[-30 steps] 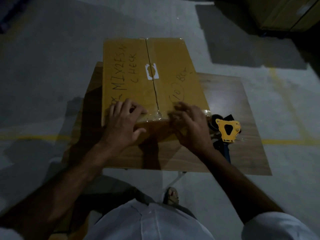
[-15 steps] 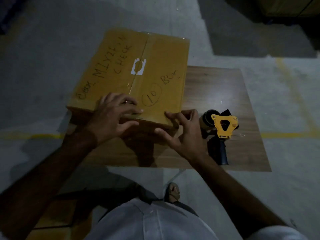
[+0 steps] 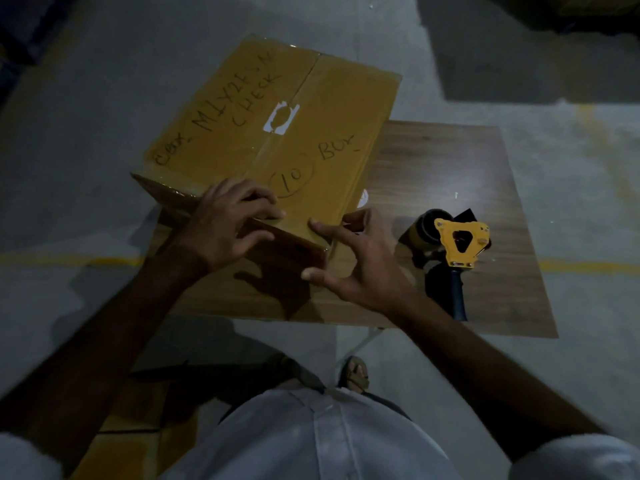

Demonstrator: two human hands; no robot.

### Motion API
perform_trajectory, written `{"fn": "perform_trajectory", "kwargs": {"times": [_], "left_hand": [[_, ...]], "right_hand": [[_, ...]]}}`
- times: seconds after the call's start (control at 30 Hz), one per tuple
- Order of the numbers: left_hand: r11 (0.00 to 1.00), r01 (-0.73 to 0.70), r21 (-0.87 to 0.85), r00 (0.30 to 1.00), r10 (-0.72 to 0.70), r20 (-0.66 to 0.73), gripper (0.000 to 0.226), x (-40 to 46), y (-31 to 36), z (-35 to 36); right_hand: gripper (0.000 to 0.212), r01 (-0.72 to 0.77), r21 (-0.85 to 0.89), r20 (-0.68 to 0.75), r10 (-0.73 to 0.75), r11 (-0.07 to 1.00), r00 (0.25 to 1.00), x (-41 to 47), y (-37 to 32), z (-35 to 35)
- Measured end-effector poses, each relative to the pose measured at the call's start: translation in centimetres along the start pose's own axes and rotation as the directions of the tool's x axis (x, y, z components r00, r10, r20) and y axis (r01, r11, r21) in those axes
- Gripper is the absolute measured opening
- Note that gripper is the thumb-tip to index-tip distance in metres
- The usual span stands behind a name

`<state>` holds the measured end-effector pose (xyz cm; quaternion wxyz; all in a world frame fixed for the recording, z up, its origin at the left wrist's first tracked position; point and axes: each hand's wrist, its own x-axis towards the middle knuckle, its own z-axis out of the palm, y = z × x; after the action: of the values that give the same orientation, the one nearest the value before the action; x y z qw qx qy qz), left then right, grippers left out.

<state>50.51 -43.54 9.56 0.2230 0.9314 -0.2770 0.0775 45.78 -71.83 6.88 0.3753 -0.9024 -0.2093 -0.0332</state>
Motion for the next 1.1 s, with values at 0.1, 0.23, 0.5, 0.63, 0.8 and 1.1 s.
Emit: {"fn": "perform_trajectory", "kwargs": {"times": [0.1, 0.23, 0.5, 0.63, 0.8, 1.1], "left_hand": [[0.987, 0.05, -0.152, 0.999, -0.052, -0.013, 0.028, -1.0, 2.8, 0.8], [0.961, 0.112, -0.252, 0.99, -0.13, -0.059, 0.035, -1.0, 6.6, 2.8], [0.995, 0.037, -0.094, 0.99, -0.049, -0.132, 0.017, -2.4, 3.3, 2.6], [0.983, 0.117, -0.142, 0.981, -0.137, -0.137, 0.042, -3.6, 4.1, 3.2], [0.959, 0.247, -0.136, 0.877, -0.281, -0.39, 0.043, -2.2, 7.2, 6.5], [0.994, 0.106, -0.008, 0.954, -0.104, -0.282, 0.051, -3.0, 5.0, 5.8]], "right_hand": [[0.052, 0.104, 0.009, 0.162, -0.104, 0.994, 0.981, 2.1, 1.4, -2.6], [0.047, 0.338, -0.139, 0.308, -0.284, 0.931, 0.908, 5.0, 2.3, -4.6], [0.051, 0.445, -0.162, 0.076, -0.438, 0.881, 0.896, 5.2, 2.1, 0.2], [0.052, 0.405, -0.098, 0.097, -0.397, 0.909, 0.913, 4.9, 1.4, 1.0], [0.041, 0.551, -0.063, 0.214, -0.528, 0.832, 0.822, 8.0, 2.3, -1.6], [0.05, 0.501, -0.095, 0.208, -0.475, 0.86, 0.855, 7.0, 2.5, -0.8]]}}
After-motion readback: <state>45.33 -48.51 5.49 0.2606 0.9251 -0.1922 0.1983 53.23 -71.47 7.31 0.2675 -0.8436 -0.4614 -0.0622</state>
